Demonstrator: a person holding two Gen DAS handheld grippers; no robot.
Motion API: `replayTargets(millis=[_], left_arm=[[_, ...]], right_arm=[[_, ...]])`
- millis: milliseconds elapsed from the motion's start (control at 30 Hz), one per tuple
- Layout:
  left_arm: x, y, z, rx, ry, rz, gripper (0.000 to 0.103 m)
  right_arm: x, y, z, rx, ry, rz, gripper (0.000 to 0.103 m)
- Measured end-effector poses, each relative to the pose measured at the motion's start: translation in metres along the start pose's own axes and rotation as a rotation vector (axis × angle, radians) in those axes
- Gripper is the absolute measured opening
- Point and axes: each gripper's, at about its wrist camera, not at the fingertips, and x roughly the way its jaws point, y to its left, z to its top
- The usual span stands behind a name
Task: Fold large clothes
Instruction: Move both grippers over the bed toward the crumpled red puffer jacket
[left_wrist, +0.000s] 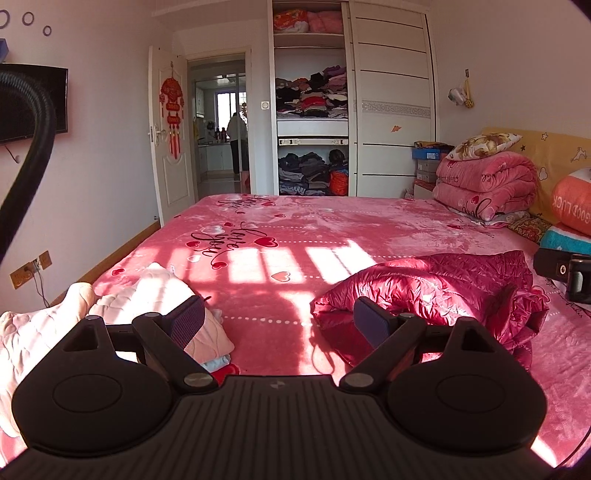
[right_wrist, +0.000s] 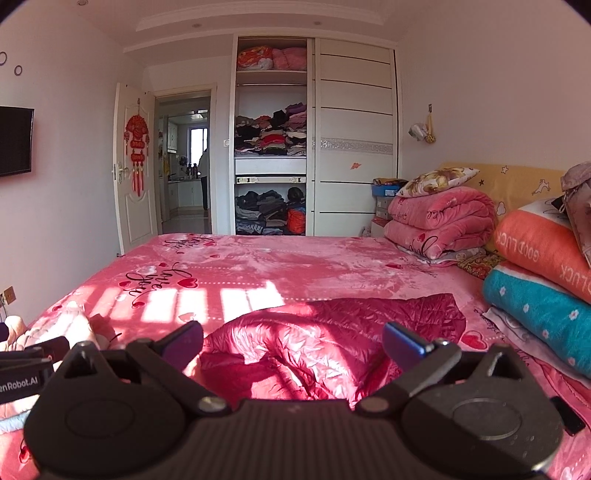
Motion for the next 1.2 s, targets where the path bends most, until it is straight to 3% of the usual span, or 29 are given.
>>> replayTargets(millis=[367, 1200], left_arm=[[-0.021, 0.003, 0.01, 0.024, -0.066, -0.055, 0.103], [-0.034, 0.01, -0.011, -0.022, -0.155, -0.124, 0.103]], right_arm=[[-0.038, -0.024, 0.017, 0.046, -0.112, -0.059, 0.102], [-0.066, -0.035, 0.015, 0.1, -0.185, -0.061, 0.102]])
